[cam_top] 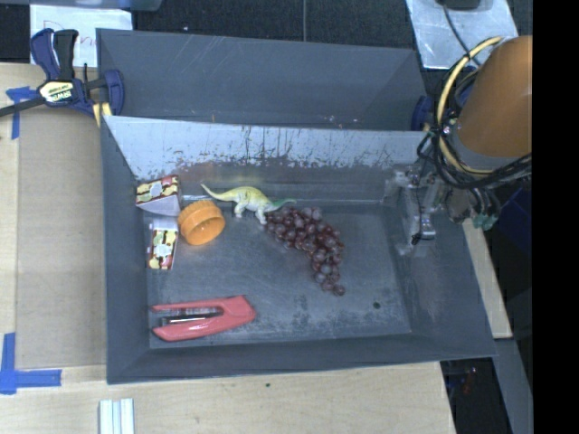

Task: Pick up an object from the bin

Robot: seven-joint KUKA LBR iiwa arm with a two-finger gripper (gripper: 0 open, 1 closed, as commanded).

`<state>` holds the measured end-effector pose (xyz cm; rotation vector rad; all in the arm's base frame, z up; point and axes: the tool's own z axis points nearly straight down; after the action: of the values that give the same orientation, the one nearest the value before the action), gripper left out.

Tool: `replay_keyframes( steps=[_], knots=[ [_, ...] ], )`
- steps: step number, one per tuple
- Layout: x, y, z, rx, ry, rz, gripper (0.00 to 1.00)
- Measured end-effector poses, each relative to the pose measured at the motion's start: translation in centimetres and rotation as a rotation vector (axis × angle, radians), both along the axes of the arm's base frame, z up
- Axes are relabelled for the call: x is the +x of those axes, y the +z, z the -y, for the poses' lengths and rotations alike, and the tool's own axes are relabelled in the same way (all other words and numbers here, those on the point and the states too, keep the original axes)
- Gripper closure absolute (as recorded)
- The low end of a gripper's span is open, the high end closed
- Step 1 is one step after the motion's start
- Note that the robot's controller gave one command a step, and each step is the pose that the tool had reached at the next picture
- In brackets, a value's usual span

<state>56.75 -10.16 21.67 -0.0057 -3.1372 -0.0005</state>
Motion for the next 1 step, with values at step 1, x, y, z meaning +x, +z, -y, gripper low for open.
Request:
replay_keyframes(
  steps=[1],
  knots=[
    [0.16, 0.50, -0.05, -0.001, 0.003, 0.009, 0.00]
  ],
)
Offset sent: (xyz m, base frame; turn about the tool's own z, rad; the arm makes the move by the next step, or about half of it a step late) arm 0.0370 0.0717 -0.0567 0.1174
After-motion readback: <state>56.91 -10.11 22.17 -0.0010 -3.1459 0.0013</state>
